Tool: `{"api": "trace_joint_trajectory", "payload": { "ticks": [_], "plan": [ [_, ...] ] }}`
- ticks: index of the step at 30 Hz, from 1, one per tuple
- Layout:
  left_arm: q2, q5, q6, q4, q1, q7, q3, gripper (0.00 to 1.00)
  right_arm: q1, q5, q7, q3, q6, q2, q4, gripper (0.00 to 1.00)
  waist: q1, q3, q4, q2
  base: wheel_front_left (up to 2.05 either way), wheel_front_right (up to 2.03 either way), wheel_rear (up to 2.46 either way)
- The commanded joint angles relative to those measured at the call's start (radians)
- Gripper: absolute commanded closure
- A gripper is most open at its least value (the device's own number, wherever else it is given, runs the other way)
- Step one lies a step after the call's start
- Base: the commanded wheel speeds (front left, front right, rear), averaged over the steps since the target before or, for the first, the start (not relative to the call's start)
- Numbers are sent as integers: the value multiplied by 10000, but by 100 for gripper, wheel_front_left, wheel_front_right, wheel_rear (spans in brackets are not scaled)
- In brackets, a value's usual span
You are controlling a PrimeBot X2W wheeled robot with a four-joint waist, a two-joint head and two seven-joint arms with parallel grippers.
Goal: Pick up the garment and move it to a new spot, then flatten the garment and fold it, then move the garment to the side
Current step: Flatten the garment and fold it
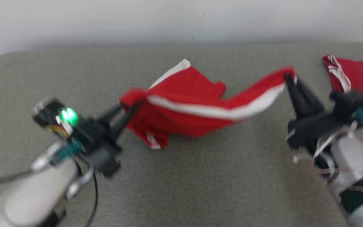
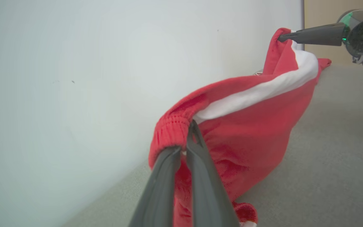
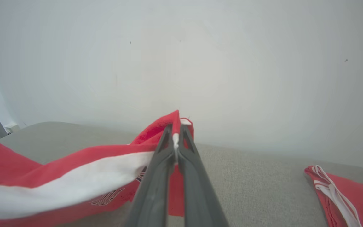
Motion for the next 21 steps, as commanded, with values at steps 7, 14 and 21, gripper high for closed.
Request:
{"api": "trace_joint_trajectory", "payload": {
  "ticks": [7, 14, 21],
  "plan": [
    [719, -1888, 25, 711, -4781, 640, -909, 100, -3858, 503, 818, -292, -29, -193, 227, 100, -1, 2597, -345, -1, 0, 0, 0],
    [710, -3311, 25, 1727, -8910, 1022, -2045, 100, -7632, 1138, 1767, -501, -29, 212, 1346, 100, -1, 4096, -639, -1, 0, 0, 0],
    [328, -4594, 25, 2758, -11974, 963, -2871, 100, -10803, 1375, 2240, -806, -29, 507, 2842, 100, -1, 4912, -755, -1, 0, 0, 0]
  ]
}}
